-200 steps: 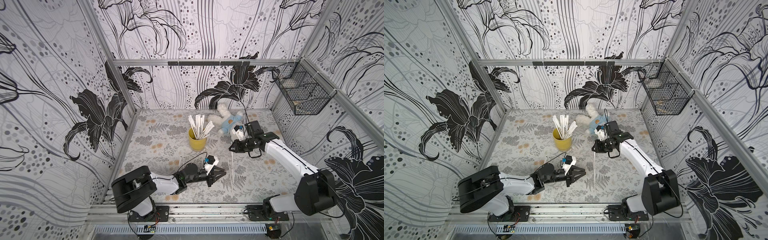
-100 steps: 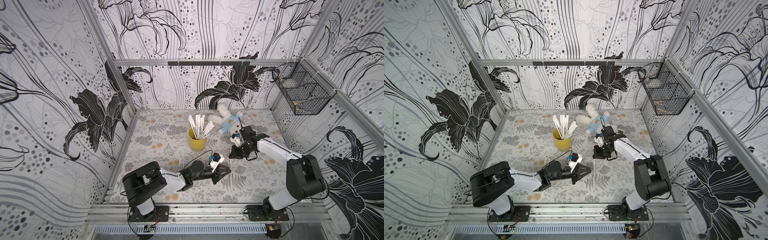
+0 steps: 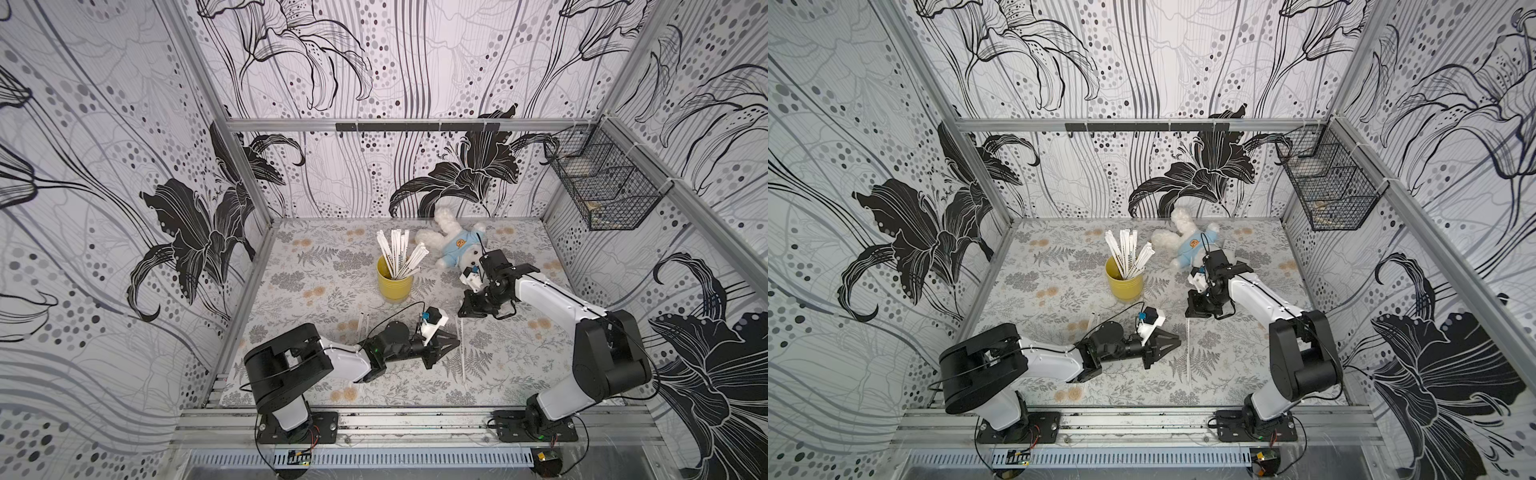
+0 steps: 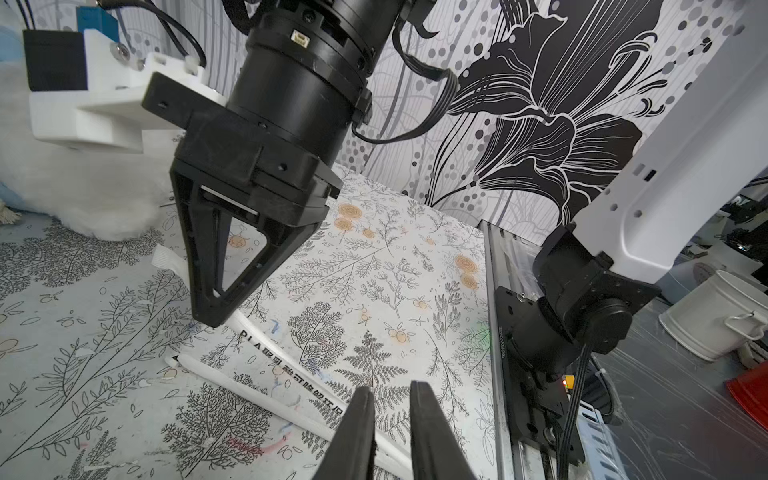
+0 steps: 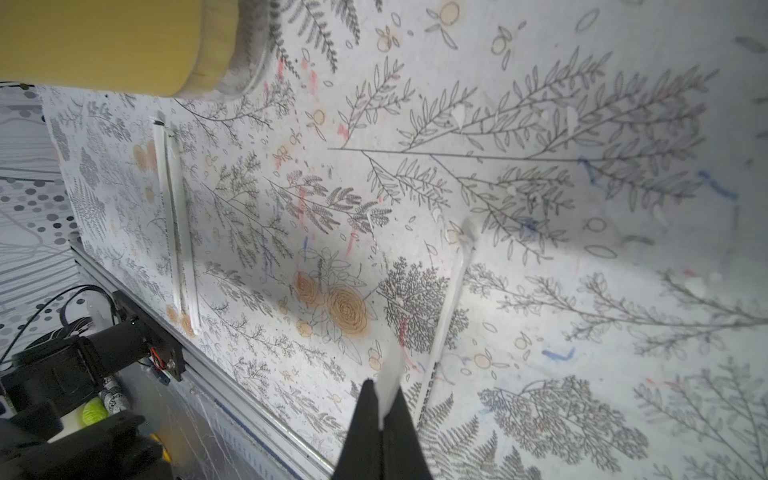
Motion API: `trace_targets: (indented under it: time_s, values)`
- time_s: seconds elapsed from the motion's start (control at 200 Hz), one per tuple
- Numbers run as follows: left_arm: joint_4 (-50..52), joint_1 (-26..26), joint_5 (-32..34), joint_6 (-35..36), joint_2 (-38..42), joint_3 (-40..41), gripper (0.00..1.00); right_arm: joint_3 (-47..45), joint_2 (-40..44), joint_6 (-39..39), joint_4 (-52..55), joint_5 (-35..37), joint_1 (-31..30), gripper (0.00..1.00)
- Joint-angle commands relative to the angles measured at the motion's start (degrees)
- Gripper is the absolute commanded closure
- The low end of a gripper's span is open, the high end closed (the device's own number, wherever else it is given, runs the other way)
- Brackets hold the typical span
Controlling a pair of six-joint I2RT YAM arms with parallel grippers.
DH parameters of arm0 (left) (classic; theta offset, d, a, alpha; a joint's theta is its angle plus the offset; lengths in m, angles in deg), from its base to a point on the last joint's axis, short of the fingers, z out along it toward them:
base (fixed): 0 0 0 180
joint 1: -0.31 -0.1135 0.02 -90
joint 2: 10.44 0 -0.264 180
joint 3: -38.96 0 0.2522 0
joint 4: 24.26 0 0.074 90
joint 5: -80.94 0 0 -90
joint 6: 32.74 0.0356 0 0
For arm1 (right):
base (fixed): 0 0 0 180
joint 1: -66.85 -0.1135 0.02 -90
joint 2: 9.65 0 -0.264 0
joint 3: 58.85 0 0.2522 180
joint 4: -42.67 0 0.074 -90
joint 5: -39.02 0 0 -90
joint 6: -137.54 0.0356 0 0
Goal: Take the straws out of the storage container
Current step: Place the straw at the center of the board.
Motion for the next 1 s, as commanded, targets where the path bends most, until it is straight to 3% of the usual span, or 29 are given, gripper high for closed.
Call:
trace_targets:
  time_s: [0.0,0.175,0.421,0.856,0.992]
  values:
    - [-1.0,0.3,-0.5,1.3,1.9,0.6,0.78,1.8,2.4,0.6,4.5,2.5,0.3,1.0]
    - [-0.2,0.3,-0.6,2.4,2.7,1.0,0.78,3.2,-1.2,-0.3,7.8,8.9,0.3,1.0]
    - [0.4,0.2,-0.7,3.2,3.0,1.5,0.77,5.2,-7.6,0.0,4.6,8.2,0.3,1.0]
    - [-6.7,-3.3,-4.6,-0.7,1.2,3.8,0.77,6.2,-11.8,-0.4,4.3,7.9,0.3,0.86]
    - [-13.7,-5.3,-8.0,-4.8,-0.8,5.3,0.77,5.9,-11.9,-0.4,3.8,7.5,0.3,0.78]
